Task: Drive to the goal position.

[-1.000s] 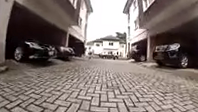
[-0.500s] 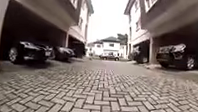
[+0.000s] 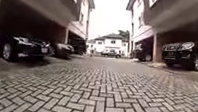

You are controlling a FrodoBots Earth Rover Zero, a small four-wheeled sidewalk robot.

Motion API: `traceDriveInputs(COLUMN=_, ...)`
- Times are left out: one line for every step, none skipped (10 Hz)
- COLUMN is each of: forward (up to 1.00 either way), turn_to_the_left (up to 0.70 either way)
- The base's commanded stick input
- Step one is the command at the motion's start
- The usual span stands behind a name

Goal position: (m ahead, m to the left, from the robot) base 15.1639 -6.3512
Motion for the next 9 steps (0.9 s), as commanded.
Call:
traceDriveInputs(forward=0.70, turn_to_the_left=0.00)
traceDriveInputs(forward=0.70, turn_to_the_left=0.00)
traceDriveInputs(forward=0.70, turn_to_the_left=0.00)
traceDriveInputs(forward=0.70, turn_to_the_left=0.00)
traceDriveInputs(forward=0.70, turn_to_the_left=0.00)
traceDriveInputs(forward=0.70, turn_to_the_left=0.00)
traceDriveInputs(forward=0.70, turn_to_the_left=0.00)
traceDriveInputs(forward=0.70, turn_to_the_left=0.00)
traceDriveInputs(forward=0.70, turn_to_the_left=0.00)
